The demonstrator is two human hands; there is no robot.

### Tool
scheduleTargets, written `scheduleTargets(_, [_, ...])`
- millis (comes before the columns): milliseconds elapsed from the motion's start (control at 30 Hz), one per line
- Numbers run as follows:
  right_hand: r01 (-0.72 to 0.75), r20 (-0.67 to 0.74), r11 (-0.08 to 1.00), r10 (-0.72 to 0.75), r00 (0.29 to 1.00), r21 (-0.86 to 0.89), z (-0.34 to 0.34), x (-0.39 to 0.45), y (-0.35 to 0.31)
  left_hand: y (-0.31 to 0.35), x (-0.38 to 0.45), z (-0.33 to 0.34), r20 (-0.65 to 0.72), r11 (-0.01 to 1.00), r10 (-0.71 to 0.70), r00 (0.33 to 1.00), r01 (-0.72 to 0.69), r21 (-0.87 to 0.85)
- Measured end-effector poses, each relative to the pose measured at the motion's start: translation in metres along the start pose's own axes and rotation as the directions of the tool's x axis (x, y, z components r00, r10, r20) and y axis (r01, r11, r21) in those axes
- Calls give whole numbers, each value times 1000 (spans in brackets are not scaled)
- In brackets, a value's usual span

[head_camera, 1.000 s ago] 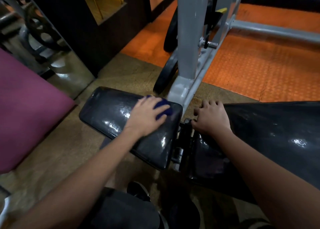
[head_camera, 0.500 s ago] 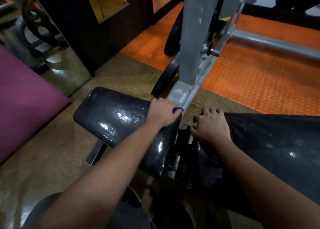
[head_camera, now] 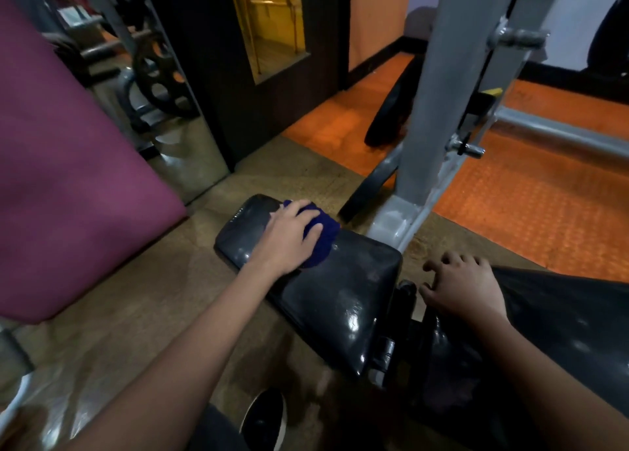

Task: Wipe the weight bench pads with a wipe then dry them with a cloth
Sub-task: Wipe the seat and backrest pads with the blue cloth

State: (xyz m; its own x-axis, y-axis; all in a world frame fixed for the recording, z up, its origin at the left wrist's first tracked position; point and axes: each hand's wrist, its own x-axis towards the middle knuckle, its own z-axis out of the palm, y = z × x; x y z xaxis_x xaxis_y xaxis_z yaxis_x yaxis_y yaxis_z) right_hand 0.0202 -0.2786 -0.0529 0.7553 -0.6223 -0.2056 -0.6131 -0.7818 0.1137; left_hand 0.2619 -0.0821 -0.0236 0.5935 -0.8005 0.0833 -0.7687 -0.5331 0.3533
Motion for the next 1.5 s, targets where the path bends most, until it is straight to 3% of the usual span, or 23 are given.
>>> scheduleTargets(133, [-22, 35, 995, 19, 999, 98, 0, 4, 2, -15, -22, -14, -73, 998, -13, 997, 9, -55])
scheduleTargets(200, [-79, 31, 962, 74, 997, 261, -6, 9, -3, -21, -33, -12, -105, 998, 0, 994, -7, -65])
scheduleTargets(333, [31, -82, 721, 37, 996, 693, -21, 18, -58, -30, -39, -13, -159, 980, -35, 987, 3, -198])
scheduleTargets(467, [220, -217, 563, -73, 973, 796, -36, 33, -143, -43, -38, -21, -308, 955, -156, 939, 64, -289])
scheduleTargets(567, [317, -306, 605, -124, 944, 730, -41, 47, -190, -48, -51, -21, -380, 939, -220, 898, 90, -332])
scheduleTargets(667, [342, -321, 675, -162, 933, 654, -32, 55, -211, -51, -60, -14, -424, 956, -198, 884, 79, -283])
scheduleTargets(833, [251, -312, 734, -56, 948, 631, -5, 62, -187, -62, -61, -14, -440, 956, -215, 872, 95, -279])
scheduleTargets(967, [178, -285, 764, 8, 959, 620, 14, 65, -153, -73, -58, -25, -398, 922, -358, 845, 254, -291])
scheduleTargets(1033, [118, -242, 789, 40, 969, 602, 13, 77, -151, -84, -53, -24, -312, 848, -480, 820, 341, -407])
scheduleTargets(1133, [13, -102, 762, 69, 992, 647, -11, 101, -171, -98, -47, -23, -108, 657, -604, 790, 417, -628])
scheduleTargets(1200, [15, -65, 732, 40, 997, 682, -32, 112, -196, -102, -47, -23, -4, 577, -622, 783, 455, -679])
scheduleTargets(1267, [89, -131, 737, -1, 991, 670, -46, 117, -220, -106, -48, -18, 75, 536, -590, 804, 460, -708])
scheduleTargets(1300, [148, -192, 744, -27, 981, 652, -47, 117, -230, -107, -48, -15, 140, 457, -584, 800, 466, -758])
scheduleTargets(1400, [322, -374, 742, -104, 922, 588, -38, 103, -236, -104, -46, -9, 353, 95, -559, 750, 481, -872])
scheduleTargets(1500, [364, -432, 742, -111, 895, 564, -14, 74, -209, -97, -38, -5, 402, -153, -637, 658, 403, -902])
